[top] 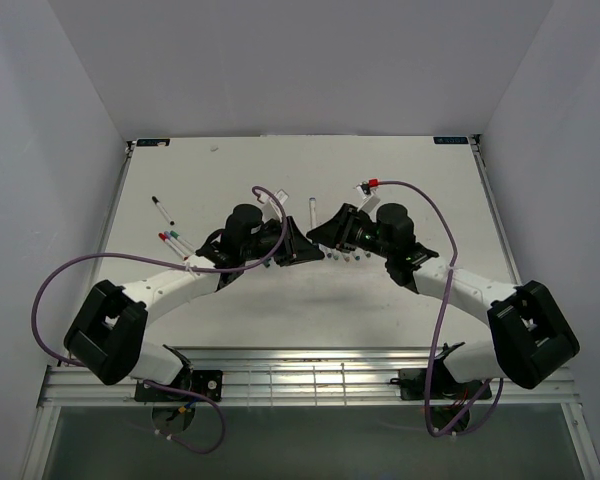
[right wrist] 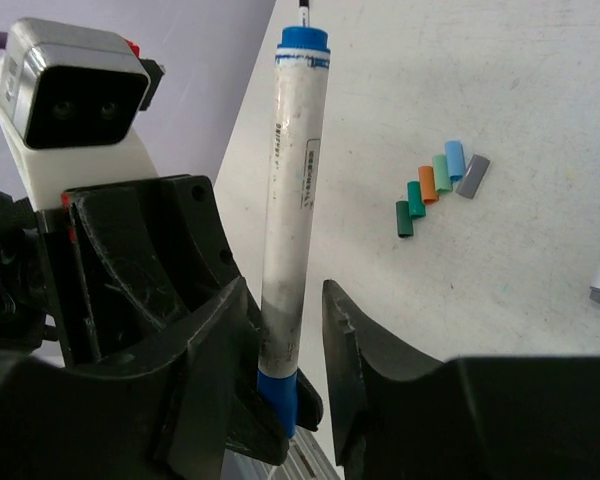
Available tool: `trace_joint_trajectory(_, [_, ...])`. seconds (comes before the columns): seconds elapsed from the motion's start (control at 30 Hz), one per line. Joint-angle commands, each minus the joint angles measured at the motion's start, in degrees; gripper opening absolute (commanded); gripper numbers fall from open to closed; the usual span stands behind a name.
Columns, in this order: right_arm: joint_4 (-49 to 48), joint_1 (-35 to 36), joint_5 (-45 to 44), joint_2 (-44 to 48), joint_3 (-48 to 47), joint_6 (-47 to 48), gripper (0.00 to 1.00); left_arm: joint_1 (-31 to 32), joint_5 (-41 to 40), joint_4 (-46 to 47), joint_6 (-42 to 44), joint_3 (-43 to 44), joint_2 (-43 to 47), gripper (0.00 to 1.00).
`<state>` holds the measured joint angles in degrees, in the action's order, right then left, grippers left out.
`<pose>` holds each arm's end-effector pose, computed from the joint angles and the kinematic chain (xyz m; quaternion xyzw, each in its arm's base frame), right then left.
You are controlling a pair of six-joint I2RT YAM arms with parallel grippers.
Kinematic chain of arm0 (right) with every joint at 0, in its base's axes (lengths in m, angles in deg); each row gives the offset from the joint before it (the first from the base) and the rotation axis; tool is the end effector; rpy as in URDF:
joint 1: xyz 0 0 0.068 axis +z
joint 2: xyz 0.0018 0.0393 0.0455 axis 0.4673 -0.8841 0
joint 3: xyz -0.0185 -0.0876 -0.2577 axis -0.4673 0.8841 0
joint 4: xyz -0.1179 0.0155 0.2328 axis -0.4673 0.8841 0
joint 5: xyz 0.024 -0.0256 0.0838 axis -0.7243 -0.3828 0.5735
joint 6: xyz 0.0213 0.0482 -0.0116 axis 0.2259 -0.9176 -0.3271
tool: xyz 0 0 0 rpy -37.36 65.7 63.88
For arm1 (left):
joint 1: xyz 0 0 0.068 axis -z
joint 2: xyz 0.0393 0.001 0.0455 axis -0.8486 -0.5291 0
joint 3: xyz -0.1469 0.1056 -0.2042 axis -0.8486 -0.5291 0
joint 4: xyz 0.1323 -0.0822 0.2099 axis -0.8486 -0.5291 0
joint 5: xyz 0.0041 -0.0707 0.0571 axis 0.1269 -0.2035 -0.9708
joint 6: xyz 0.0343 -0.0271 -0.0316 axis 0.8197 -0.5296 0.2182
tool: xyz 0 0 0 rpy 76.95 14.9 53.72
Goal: Open the pen caps
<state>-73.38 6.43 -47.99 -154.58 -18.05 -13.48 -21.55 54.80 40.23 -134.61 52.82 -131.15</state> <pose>0.2400 0.1774 0.2533 0.0030 0.7531 0.5265 0.3944 0.2350 -0.1963 0.2365 0.0166 0.8227 -0.5266 0.2133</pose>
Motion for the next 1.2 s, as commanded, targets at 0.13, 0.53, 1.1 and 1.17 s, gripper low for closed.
trace_joint_trajectory(0.13, [-0.19, 0.43, 5.42, -3.23, -3.45, 4.73, 0.4, 0.23, 0.68, -0.01, 1.99, 2.2, 0.59, 0.0])
trace_joint_trajectory(0.53, [-8.6, -3.51, 7.26, -7.44, -10.48, -1.23, 0.08, 0.23, 3.56, 4.17, 5.6, -4.9, 6.48, 0.0])
trace_joint_trajectory(1.1, [19.08, -1.43, -7.17, -11.14, -27.41, 14.0, 0.08, 0.23, -6.58, -1.56, 8.04, -11.35, 15.1, 0.0])
trace_joint_trajectory(1.17, [28.77, 3.32, -22.07, -12.98, -35.68, 22.35, 0.08, 0.66, -13.79, -11.5, 10.41, -7.58, 14.57, 0.0])
